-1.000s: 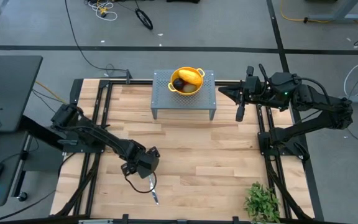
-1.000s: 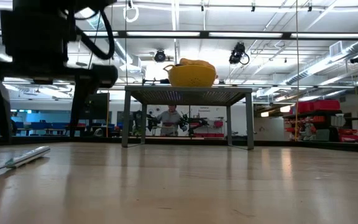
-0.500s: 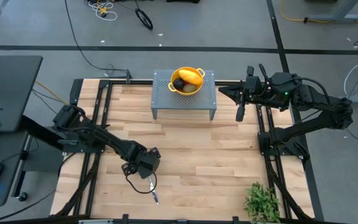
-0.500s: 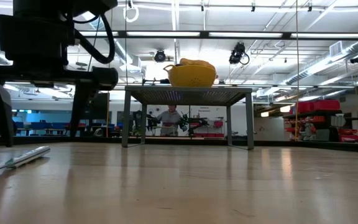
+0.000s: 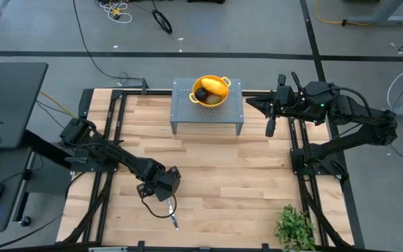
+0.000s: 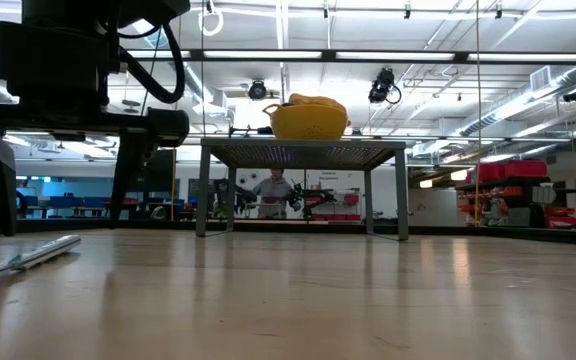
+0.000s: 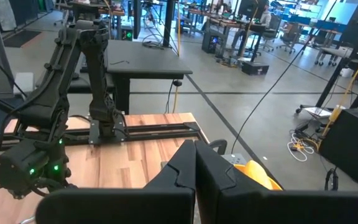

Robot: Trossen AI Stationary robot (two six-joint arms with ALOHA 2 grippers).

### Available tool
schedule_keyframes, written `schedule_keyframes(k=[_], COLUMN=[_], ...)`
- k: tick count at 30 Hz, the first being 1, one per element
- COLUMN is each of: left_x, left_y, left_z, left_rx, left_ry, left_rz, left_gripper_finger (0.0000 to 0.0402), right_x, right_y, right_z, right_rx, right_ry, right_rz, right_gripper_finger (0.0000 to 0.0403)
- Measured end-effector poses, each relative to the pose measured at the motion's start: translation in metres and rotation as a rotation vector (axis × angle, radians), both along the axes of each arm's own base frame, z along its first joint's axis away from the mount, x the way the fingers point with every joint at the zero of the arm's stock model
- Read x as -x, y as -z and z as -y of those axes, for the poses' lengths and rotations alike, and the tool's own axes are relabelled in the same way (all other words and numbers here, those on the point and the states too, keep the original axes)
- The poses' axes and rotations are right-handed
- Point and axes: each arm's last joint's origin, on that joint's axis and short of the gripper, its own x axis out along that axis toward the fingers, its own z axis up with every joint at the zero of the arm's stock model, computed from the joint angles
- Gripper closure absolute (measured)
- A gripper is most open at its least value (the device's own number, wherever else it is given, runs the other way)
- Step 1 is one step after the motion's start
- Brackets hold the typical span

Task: Pick & Place Fruit
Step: Put the green table knife to the left of the colander bowl on the shelf

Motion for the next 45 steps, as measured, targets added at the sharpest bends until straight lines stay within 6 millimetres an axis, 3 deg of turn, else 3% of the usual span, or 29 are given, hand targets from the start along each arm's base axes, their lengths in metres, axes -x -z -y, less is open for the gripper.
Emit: schedule_keyframes(k=[19,45], left_x=[0.0,0.01], left_y=[0.0,0.016], left_z=[-0.001,-0.005], left_rx=[0.013,0.018], left_ry=[-0.049,-0.08], left_rz=[-0.01,-0.037], left_gripper_finger=[0.0093,0.0101], right_x=[0.0,0.0], right_y=[0.0,0.0], right_z=[0.0,0.0], right_rx=[0.0,0.027], right_ry=[0.0,0.009], right_rz=[0.0,-0.008], right_gripper_finger=[0.0402,0.0402])
